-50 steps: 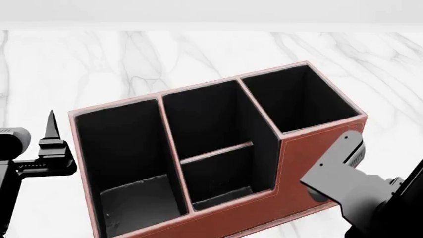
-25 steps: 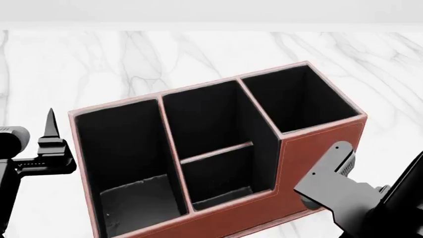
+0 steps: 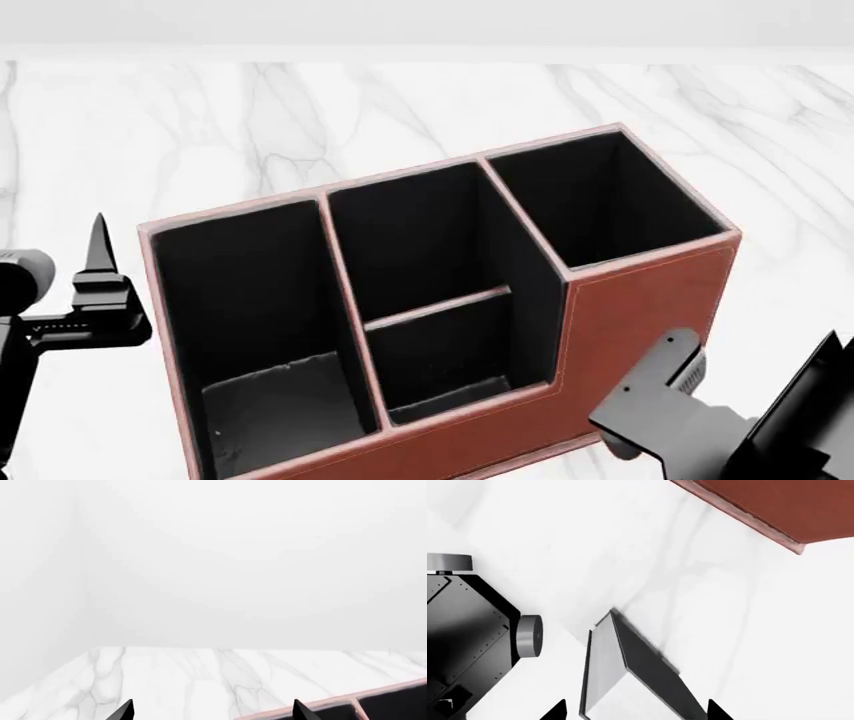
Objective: Pick up the book and place it in the left compartment of the caddy.
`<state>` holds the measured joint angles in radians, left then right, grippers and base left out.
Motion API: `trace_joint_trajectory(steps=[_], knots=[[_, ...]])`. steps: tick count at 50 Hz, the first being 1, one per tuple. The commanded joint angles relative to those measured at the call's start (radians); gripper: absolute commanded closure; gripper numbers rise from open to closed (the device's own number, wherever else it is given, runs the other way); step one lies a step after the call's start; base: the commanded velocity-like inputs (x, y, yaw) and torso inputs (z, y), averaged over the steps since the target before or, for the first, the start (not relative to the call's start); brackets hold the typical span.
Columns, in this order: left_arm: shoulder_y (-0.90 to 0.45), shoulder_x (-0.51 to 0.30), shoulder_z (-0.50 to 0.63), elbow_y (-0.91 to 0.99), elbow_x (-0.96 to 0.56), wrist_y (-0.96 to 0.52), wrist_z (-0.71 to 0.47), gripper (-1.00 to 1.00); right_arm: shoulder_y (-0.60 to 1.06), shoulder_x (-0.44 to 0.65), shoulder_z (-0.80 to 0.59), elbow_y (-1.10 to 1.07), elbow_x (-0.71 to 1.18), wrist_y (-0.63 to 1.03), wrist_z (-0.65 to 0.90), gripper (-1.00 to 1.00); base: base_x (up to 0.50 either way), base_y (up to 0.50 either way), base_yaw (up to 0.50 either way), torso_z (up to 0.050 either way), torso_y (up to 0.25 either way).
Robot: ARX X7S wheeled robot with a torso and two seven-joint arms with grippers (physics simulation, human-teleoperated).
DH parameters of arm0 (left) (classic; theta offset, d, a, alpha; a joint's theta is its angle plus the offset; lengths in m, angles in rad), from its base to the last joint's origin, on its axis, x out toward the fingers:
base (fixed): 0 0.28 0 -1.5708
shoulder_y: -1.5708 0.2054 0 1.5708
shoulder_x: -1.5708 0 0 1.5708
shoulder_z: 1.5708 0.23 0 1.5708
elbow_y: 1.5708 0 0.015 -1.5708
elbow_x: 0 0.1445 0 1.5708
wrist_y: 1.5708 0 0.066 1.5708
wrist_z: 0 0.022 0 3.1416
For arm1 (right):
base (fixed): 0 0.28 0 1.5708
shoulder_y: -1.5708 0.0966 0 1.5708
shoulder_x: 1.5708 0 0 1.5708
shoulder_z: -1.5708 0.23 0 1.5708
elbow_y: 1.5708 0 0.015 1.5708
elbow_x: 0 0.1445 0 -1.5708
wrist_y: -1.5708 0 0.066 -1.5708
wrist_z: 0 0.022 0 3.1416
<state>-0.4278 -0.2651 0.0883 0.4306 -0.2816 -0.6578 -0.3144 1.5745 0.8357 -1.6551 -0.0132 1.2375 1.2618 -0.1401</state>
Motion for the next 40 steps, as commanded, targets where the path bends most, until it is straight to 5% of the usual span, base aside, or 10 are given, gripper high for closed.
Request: trace_joint_trajectory(steps=[1,5,6,24,40], knots=[[-0.004,-0.003,-0.001,0.006,-0.008,-0.005,-0.006,-1.00,-0.046,-0.009,-0.030,0.030,0.001,-0.008,-0.003,-1.00,0.00,0.00,0.00,0.000,0.000],[-0.003,-0.004,-0.001,0.004,-0.010,-0.002,-0.006,-1.00,-0.053,-0.010,-0.046,0.026,-0.030,-0.025,-0.005,-1.00,0.00,0.00,0.00,0.000,0.000],[-0.004,-0.004,-0.001,0.003,-0.010,-0.001,-0.007,-1.00,-0.052,-0.007,-0.050,0.018,-0.043,-0.034,-0.001,1.00,0.00,0.00,0.00,0.000,0.000],[-0.001,-0.009,0.008,0.008,-0.012,0.004,-0.015,-1.00,-0.069,-0.014,-0.050,0.007,-0.047,-0.073,-0.022,1.00,0.00,0.00,0.00,0.000,0.000],[-0.006,-0.015,0.014,0.017,-0.014,0.000,-0.025,-1.00,-0.204,-0.029,0.251,0.243,0.287,-0.287,0.253,1.00,0.00,0.00,0.00,-0.002,0.000]])
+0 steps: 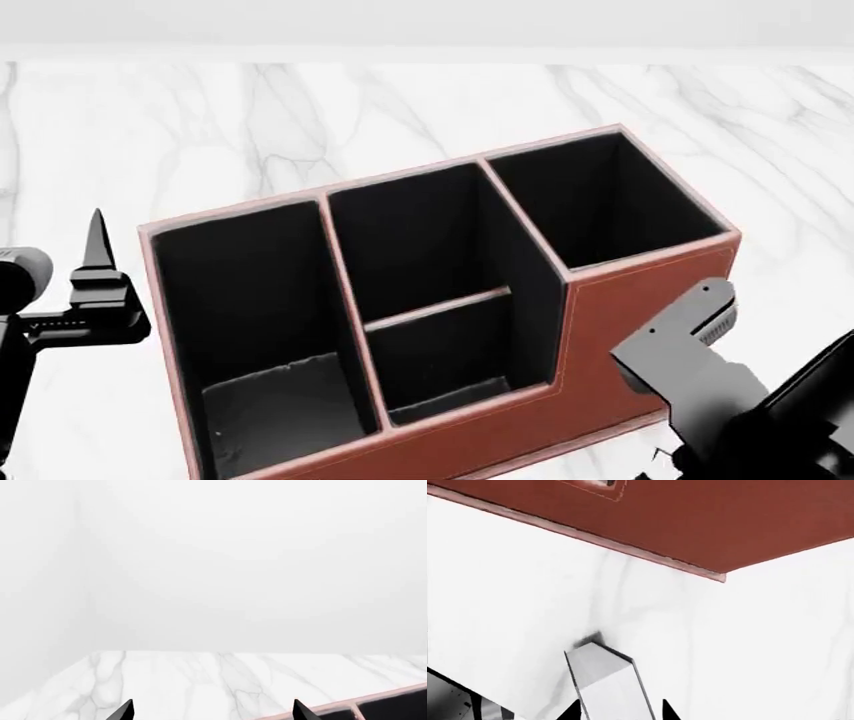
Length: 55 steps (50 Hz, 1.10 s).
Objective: Pick up the book and place it in the left compartment of the caddy.
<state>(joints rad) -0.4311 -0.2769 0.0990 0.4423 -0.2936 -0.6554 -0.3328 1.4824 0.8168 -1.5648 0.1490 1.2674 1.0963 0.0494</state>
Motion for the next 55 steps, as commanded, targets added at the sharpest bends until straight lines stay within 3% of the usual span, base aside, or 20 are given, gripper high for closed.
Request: trace_joint_trajectory(steps=[1,22,36,55], knots=[[-0.003,-0.004,0.005,0.006,-0.001,-0.002,-0.007,-1.00,-0.117,-0.014,0.167,0.088,0.269,-0.127,0.075,1.00,0.00,0.00,0.00,0.000,0.000],[0.001,-0.011,0.004,0.002,-0.009,0.007,-0.013,-1.00,-0.114,-0.064,0.214,0.187,0.387,-0.115,0.171,1.00,0.00,0.00,0.00,0.000,0.000],[0.001,-0.015,0.002,0.011,-0.019,0.000,-0.019,-1.00,-0.061,-0.051,0.233,0.128,0.476,-0.042,0.262,1.00,0.00,0.00,0.00,-0.001,0.000],[-0.003,-0.021,-0.001,0.008,-0.029,-0.001,-0.023,-1.00,0.210,-0.078,0.288,0.054,0.725,0.124,0.482,1.00,0.00,0.00,0.00,0.000,0.000]])
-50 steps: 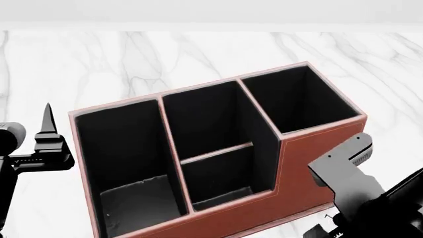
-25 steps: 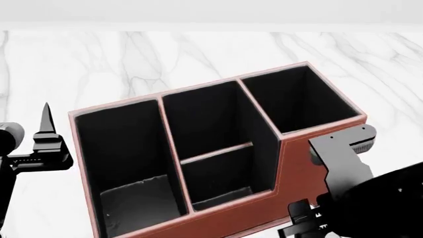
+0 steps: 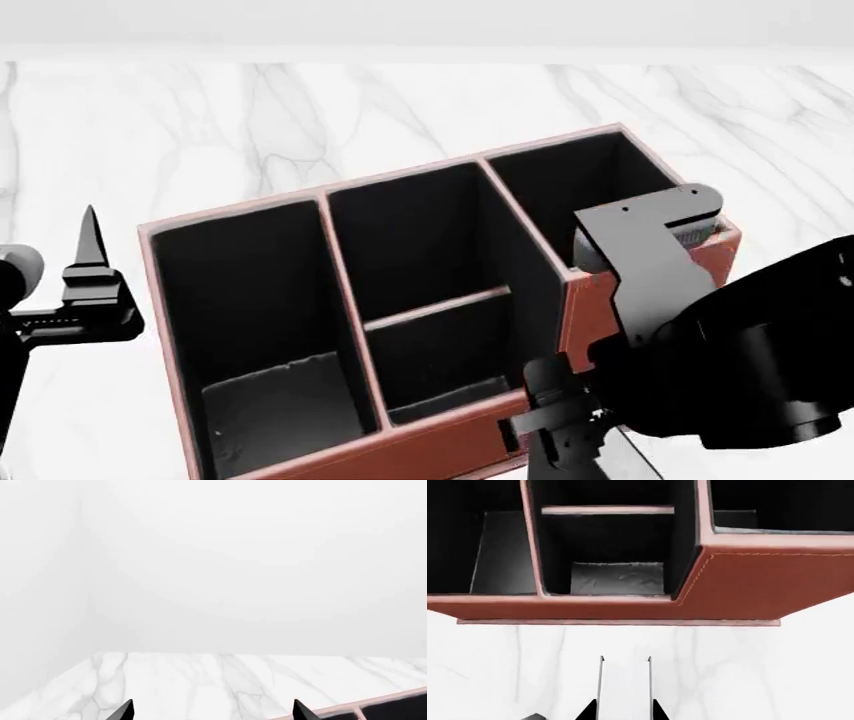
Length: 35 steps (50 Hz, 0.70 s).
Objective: Pick up the book and place it in the left compartment of the caddy.
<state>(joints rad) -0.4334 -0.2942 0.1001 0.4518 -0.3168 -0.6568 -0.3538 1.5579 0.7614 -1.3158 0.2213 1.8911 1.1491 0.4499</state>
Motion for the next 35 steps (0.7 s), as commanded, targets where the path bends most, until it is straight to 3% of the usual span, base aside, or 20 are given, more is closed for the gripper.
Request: trace_joint_trajectory(steps=[1,17,35], knots=[[-0.001,-0.004,-0.002,-0.002,-0.006,0.000,-0.003,-1.00,0.143,-0.027,0.041,-0.014,0.105,0.072,0.083,1.00,0.00,0.00,0.00,0.000,0.000],[0.003,-0.004,0.012,-0.010,-0.007,0.008,-0.005,-1.00,0.216,-0.139,0.044,0.112,0.022,0.072,-0.024,1.00,0.00,0.00,0.00,0.000,0.001],[-0.004,-0.009,0.021,-0.012,-0.009,0.008,-0.009,-1.00,0.314,-0.412,-0.028,0.430,-0.267,-0.024,-0.383,1.00,0.00,0.00,0.00,0.000,0.001]])
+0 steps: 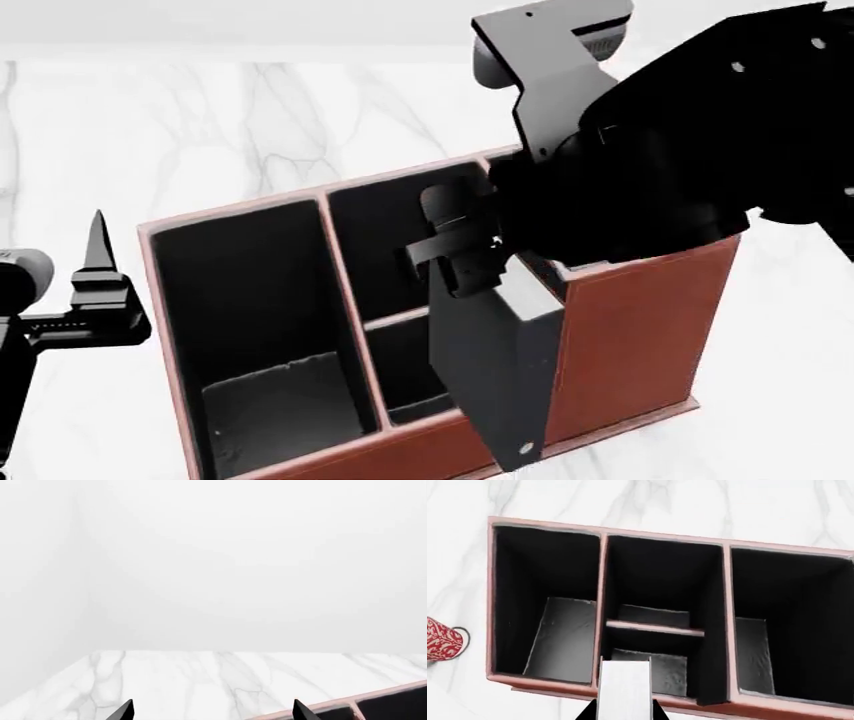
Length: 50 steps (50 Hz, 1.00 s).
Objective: Pick up the book and place it in the left compartment of the caddy.
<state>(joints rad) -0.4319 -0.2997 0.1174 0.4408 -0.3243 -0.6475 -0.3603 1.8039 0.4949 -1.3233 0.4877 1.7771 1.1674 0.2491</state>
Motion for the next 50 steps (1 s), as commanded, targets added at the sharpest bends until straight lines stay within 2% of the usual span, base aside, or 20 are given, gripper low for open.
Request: trace_joint_trajectory(steps=[1,13,24,32,42,50], knots=[[-0.008,-0.004,0.001,0.002,-0.005,-0.006,-0.004,-1.00,0.073,-0.160,-0.025,0.181,-0.160,-0.045,-0.193,1.00,0.00,0.00,0.00,0.000,0.000],[-0.007,-0.008,0.004,0.017,-0.011,-0.014,-0.010,-1.00,0.140,-0.338,-0.067,0.361,-0.257,-0.102,-0.378,1.00,0.00,0.00,0.00,0.000,0.001],[-0.003,-0.012,0.003,0.031,-0.018,-0.021,-0.015,-1.00,0.133,-0.486,-0.092,0.507,-0.311,-0.181,-0.511,1.00,0.00,0.00,0.00,0.000,0.001],[0.000,-0.013,0.004,0.035,-0.022,-0.020,-0.018,-1.00,0.118,-0.494,-0.119,0.473,-0.245,-0.236,-0.485,1.00,0.00,0.00,0.00,0.000,0.001],[-0.003,-0.015,0.004,0.031,-0.026,-0.016,-0.019,-1.00,0.095,-0.495,-0.227,0.440,-0.152,-0.307,-0.471,1.00,0.00,0.00,0.00,0.000,0.001],[-0.002,-0.018,0.002,0.028,-0.029,-0.013,-0.019,-1.00,0.041,-0.495,-0.253,0.431,-0.168,-0.395,-0.457,1.00,0.00,0.00,0.00,0.000,0.001]])
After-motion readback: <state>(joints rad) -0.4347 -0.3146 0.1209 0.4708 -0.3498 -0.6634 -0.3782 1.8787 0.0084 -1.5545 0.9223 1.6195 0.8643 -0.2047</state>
